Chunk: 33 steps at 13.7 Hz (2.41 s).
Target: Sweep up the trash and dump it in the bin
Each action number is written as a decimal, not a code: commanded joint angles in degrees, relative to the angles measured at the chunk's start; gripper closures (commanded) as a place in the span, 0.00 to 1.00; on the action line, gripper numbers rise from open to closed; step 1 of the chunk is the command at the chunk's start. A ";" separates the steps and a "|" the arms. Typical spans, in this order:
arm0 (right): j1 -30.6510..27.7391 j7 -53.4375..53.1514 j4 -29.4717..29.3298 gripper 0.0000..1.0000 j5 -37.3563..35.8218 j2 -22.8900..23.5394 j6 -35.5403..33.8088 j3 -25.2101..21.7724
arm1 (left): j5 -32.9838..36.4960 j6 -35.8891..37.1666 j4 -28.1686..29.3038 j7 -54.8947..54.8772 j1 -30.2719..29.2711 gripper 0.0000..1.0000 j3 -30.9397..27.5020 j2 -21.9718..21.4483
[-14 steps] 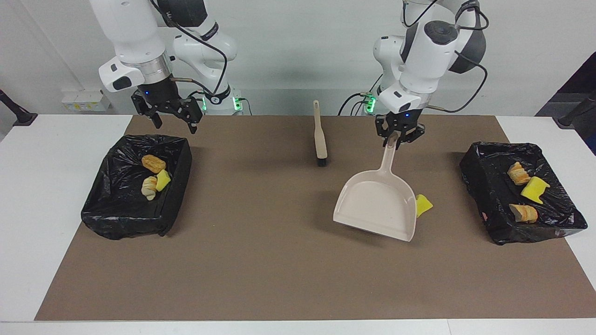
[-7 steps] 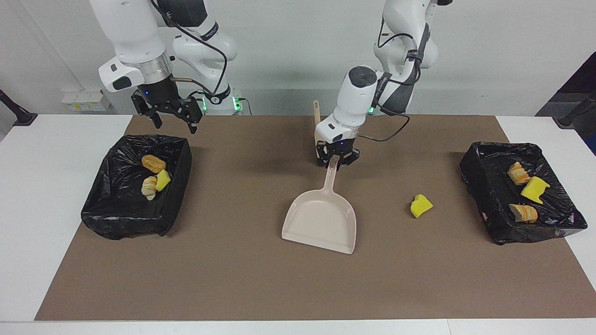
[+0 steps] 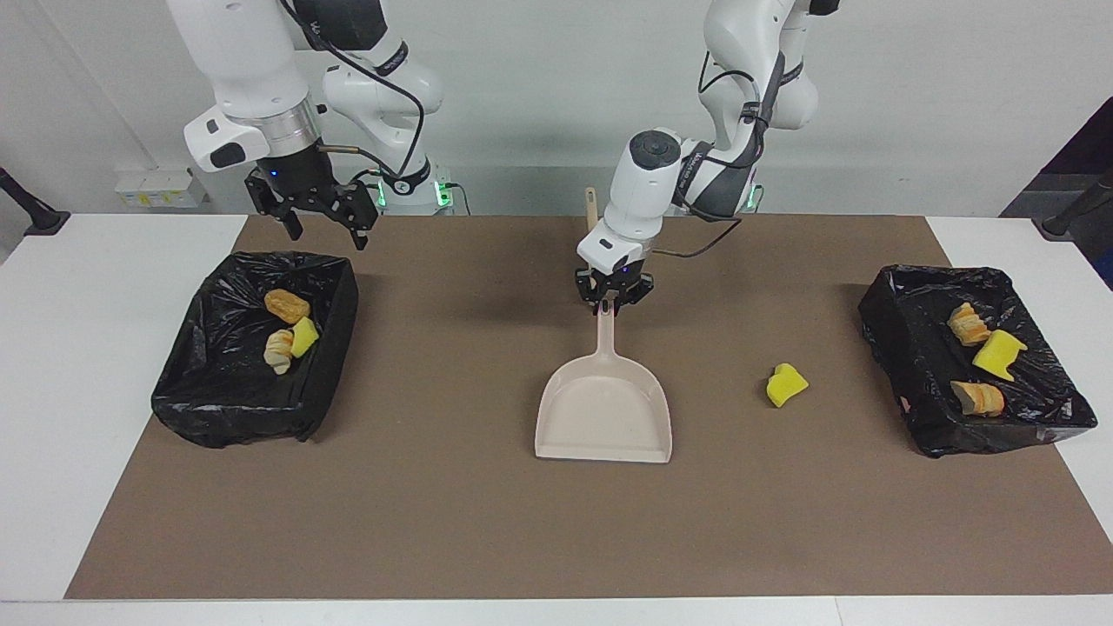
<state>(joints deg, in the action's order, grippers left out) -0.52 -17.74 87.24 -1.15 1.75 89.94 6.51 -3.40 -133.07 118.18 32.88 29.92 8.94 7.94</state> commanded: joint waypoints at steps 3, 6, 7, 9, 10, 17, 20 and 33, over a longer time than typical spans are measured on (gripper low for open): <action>-0.54 0.51 -0.41 0.00 0.36 0.10 0.41 0.08 | -0.47 -1.58 3.02 -1.84 0.49 1.00 -1.12 -1.78; -0.45 0.68 -0.41 0.00 0.36 0.10 0.32 0.08 | -0.47 -1.58 3.37 -2.12 0.40 1.00 -1.12 -1.87; -0.45 0.69 -0.41 0.00 0.36 0.10 0.32 0.08 | -0.47 -1.49 3.28 -1.68 0.40 0.44 -1.12 -1.96; -0.62 0.69 -0.41 0.00 0.36 0.10 0.32 0.08 | -0.47 -0.53 2.49 -1.67 0.32 0.00 -1.21 -1.70; -0.54 0.69 -0.41 0.00 0.36 0.10 0.32 0.00 | -0.47 -0.26 1.71 -1.76 0.23 0.00 -1.21 -1.43; -0.62 0.69 -0.41 0.00 0.36 0.10 0.32 0.00 | 2.69 12.93 -5.50 -12.63 -17.93 0.00 -2.26 -6.36; -0.62 0.69 -0.41 0.00 0.36 0.10 0.32 0.00 | 2.69 11.52 -5.51 -24.23 -26.55 0.00 -2.26 -5.56; -0.97 0.60 -0.41 0.00 0.36 0.10 0.32 0.00 | 2.69 -6.23 7.06 -27.68 -28.78 1.00 -2.26 1.82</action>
<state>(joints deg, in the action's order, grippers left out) -1.04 -17.74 87.22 -1.15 1.75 89.94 6.41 -1.32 -137.74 123.48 5.60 0.70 7.16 11.44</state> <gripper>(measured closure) 0.000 0.225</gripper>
